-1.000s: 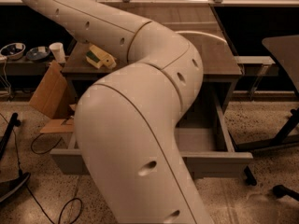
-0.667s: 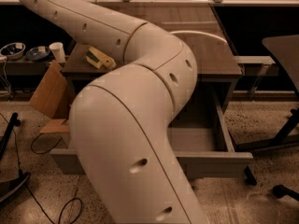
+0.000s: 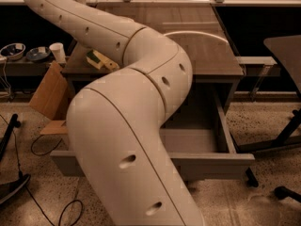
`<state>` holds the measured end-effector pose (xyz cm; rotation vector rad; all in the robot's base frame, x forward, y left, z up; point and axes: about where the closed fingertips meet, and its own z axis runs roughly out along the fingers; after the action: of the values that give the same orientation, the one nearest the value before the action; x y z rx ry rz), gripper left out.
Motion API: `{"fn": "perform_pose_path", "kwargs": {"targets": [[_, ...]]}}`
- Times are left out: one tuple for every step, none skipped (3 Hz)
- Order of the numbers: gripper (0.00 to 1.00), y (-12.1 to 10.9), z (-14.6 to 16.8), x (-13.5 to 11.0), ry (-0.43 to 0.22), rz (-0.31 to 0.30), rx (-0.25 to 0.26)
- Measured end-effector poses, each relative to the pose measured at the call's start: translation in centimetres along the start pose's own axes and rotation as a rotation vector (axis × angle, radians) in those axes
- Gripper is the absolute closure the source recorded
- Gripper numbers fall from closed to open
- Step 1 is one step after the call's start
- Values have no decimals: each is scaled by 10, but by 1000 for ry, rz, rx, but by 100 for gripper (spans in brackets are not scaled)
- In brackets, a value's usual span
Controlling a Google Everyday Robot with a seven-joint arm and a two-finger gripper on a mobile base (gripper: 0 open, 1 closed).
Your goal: Place sponge into top drawer
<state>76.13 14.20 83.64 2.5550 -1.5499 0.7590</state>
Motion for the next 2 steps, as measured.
{"fn": "perform_pose_path", "kwargs": {"targets": [[20,1,5,0,-8,-10,-11],[43,2,6,1,-9,-11,-12]]}}
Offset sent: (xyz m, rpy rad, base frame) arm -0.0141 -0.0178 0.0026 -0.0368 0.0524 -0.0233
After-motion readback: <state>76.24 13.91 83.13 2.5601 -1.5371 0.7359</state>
